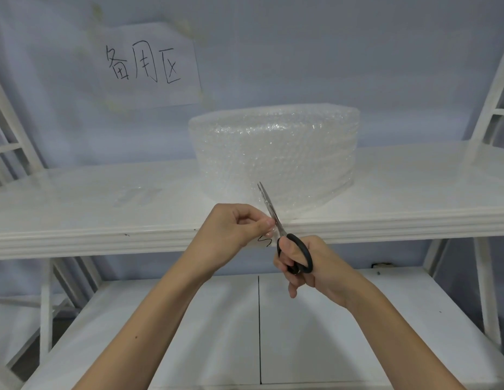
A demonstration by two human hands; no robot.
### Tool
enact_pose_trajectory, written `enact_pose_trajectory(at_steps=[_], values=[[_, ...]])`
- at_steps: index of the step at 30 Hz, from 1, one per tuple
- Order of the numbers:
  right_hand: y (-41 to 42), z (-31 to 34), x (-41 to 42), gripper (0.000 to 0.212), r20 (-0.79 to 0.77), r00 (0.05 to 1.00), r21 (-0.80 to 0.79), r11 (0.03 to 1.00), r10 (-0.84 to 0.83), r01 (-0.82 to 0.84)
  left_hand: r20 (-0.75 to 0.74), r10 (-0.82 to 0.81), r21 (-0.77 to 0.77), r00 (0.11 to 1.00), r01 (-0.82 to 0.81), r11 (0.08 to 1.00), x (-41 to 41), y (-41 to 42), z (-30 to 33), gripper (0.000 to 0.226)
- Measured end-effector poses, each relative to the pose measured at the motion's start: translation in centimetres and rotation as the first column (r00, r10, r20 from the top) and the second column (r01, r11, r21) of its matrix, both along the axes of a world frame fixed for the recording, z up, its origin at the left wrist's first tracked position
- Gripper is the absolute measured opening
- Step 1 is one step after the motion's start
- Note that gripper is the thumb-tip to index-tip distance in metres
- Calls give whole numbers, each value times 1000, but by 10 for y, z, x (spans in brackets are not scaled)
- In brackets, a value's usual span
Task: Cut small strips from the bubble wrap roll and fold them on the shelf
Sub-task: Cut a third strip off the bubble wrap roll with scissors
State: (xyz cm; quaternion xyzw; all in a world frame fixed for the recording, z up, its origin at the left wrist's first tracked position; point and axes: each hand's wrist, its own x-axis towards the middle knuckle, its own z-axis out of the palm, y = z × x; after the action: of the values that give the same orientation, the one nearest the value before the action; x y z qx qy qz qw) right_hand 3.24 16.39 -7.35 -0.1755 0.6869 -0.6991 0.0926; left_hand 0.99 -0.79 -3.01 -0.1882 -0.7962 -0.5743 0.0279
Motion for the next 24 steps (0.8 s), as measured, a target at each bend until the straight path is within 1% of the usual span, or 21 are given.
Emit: enact_pose_trajectory(at_steps=[4,7,9,11,12,13,16,18,24], values=[[-1,8,-1,43,5,1000,-5,1000,1,-1,13,-26,-28,1000,26,999,3,0,2,11],[0,8,-1,42,-4,1000,4,1000,-10,10,11,-47,-66,999,47,997,6,-3,7,15],[0,7,-1,42,-5,1000,1,1000,-7,7,23,-29,-91,999,31,995,7,-6,11,31],[0,6,-1,42,-3,1000,0,1000,-17,17,54,27,-83,998,-23,996,6,-6,14,49],[-1,6,0,42,0,1000,0,1000,-24,24,59,54,-73,997,-50,996,5,-5,15,53],[-2,6,0,42,4,1000,-1,1000,-31,31,49,77,-69,996,-73,995,4,-4,17,52],[-4,6,1,41,11,999,-5,999,-40,40,-43,136,-77,990,-139,987,-1,3,18,36],[-4,6,2,41,14,999,3,999,-46,46,-112,160,-53,981,-166,985,-4,6,18,29],[1,6,4,42,6,999,10,999,-42,42,-173,169,-25,970,-176,984,-4,9,22,28]])
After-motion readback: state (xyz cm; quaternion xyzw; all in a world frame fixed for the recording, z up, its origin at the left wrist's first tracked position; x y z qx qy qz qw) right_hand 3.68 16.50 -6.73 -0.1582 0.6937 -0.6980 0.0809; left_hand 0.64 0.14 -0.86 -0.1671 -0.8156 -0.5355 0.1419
